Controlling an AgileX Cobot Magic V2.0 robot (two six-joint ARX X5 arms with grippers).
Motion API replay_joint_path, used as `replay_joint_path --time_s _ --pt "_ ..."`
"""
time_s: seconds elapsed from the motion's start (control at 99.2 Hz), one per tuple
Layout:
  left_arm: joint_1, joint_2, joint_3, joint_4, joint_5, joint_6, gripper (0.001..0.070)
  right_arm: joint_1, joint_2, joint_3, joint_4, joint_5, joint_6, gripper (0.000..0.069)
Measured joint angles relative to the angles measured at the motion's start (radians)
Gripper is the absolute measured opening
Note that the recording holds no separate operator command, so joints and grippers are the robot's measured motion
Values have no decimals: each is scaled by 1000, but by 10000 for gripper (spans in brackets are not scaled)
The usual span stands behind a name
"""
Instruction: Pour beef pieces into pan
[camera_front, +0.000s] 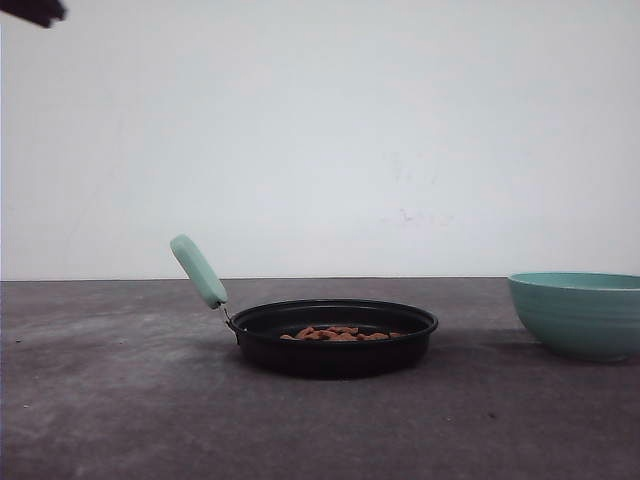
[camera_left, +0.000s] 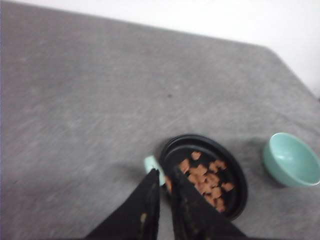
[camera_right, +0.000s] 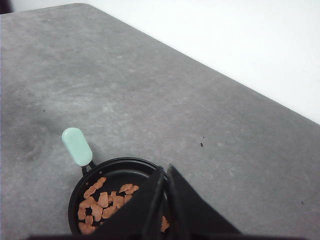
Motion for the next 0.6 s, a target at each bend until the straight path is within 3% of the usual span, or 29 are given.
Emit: replay_joint_path --time_s 0.171,0.605 --pt "0 -45 0 -74 -12 -3 15 0 0 0 0 0 0 7" --pt "0 -77 0 -77 -12 -13 15 0 0 0 0 0 0 7"
